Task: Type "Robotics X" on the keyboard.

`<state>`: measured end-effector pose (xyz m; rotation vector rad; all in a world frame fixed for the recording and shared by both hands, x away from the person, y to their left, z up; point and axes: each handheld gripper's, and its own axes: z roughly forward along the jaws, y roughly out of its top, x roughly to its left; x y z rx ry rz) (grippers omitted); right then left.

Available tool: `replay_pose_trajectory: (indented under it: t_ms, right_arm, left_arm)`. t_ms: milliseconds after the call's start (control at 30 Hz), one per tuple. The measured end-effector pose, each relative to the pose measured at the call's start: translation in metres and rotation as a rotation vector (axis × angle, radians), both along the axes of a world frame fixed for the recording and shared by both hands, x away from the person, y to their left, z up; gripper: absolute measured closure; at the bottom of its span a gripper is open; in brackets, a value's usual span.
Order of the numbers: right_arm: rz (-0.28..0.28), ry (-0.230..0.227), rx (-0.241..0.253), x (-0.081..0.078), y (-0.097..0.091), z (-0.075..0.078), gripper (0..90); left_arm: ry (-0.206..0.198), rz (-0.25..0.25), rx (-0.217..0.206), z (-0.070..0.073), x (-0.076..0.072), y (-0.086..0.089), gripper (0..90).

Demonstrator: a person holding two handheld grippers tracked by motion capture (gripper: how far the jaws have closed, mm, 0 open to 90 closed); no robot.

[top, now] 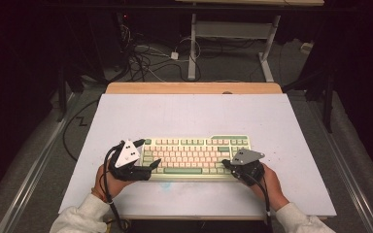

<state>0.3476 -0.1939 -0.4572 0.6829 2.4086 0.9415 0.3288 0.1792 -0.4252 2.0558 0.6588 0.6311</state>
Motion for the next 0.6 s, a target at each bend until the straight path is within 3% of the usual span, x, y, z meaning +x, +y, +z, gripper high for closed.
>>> replay_pose_trajectory:
  t_ms: [400, 500, 600]
  right_arm:
    - [0.001, -0.001, 0.0, -0.0001, -0.0001, -0.0001, 90.0]
    - [-0.002, -0.003, 0.001, -0.0004, 0.0002, -0.0003, 90.0]
    - [-0.003, -0.004, -0.002, -0.0008, 0.0004, -0.0002, 90.0]
  left_arm:
    - [0.001, -0.012, 0.0, 0.0026, 0.0015, -0.0039, 18.8]
    - [0.011, -0.015, -0.024, 0.0049, 0.0022, -0.0027, 21.0]
    - [0.015, -0.021, -0.021, 0.0052, 0.0033, -0.0045, 21.3]
